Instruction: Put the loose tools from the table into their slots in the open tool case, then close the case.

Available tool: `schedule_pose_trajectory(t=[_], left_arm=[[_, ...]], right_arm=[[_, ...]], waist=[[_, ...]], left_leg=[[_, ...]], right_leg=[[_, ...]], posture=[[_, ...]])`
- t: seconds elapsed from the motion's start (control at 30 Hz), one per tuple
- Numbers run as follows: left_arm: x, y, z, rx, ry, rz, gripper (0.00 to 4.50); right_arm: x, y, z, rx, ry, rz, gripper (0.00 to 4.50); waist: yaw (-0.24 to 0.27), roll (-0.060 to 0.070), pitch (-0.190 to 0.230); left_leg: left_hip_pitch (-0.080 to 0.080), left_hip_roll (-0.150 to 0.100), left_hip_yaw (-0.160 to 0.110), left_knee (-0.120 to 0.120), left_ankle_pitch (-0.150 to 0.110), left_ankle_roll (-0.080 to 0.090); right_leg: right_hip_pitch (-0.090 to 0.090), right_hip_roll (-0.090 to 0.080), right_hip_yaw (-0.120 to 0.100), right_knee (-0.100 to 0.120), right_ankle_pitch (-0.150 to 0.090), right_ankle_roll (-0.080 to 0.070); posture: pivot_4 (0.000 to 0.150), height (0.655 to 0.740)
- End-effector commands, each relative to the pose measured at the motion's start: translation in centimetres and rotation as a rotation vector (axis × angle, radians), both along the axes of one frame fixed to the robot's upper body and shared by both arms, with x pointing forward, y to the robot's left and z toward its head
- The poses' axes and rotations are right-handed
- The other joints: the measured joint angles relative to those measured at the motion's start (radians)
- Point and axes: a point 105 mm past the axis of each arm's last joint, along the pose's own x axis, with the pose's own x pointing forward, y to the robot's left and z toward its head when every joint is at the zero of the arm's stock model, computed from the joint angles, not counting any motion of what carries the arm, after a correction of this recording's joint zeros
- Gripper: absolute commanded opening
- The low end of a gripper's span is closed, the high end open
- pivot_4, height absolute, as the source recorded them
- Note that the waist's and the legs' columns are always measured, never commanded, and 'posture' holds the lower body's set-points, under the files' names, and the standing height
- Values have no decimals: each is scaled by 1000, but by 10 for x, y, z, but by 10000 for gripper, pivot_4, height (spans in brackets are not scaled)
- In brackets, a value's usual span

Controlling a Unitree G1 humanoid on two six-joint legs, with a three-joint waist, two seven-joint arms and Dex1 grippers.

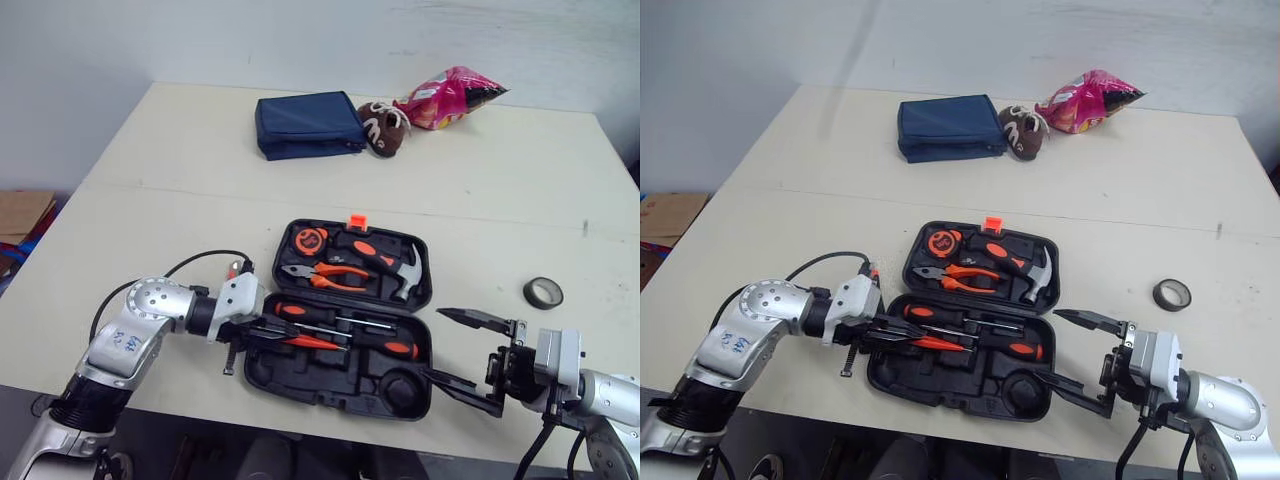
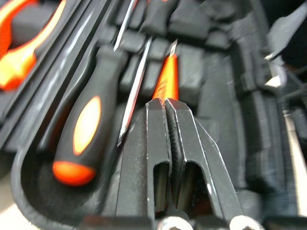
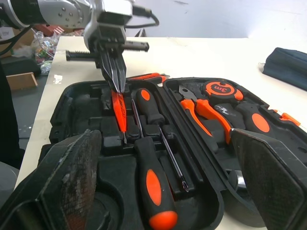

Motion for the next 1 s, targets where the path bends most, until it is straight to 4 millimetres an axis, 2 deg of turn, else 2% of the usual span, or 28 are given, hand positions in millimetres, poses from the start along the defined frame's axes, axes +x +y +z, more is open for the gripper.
schedule_pose_trajectory(t=[0.03,0.23,0.63,0.77,0.8,0.87,0.93,1.0], left_arm=[[0,-2,-9,46,-10,-15,301],[-5,-3,-23,119,15,-56,301],[-4,11,-55,275,36,-12,301],[5,1,-41,127,24,57,301],[7,-2,-32,68,-4,53,301],[6,-6,0,-103,-96,18,301],[2,3,28,-240,-98,44,301],[1,26,38,-233,-90,122,301]], right_arm=[[-2,3,3,8,-23,17,45000],[-1,2,2,7,-26,8,45000],[-1,-2,-1,7,-31,-7,45000],[-1,-5,-2,5,-32,-17,45000],[-1,-8,-3,-1,-34,-25,45000],[-2,-23,-3,-23,-46,-70,45000],[-5,-43,1,-56,-62,-135,45000],[-10,-72,4,-98,-61,-227,45000]], waist=[[-1,0,0],[-1,0,0],[-1,6,-9],[-1,11,-14],[-1,11,-14],[0,10,-14],[0,8,-13],[0,6,-11]], left_leg=[[0,0,0,0,0,0],[1,0,0,0,0,0],[4,0,0,0,0,0],[6,0,0,-1,0,0],[7,0,0,-1,0,0],[7,0,-1,-1,0,1],[5,0,-1,-1,-1,1],[2,0,-1,-1,-1,1]], right_leg=[[0,0,0,0,0,0],[0,0,0,0,0,0],[4,0,0,-3,0,0],[6,0,0,-4,0,0],[7,0,0,-5,0,0],[9,0,0,-6,0,0],[7,0,-1,-6,0,0],[4,0,-1,-6,0,0]], posture=[[1500,7400],[1500,7400],[1500,7400],[1500,7400],[1500,7400],[1500,7400],[1500,7400],[1500,7400]])
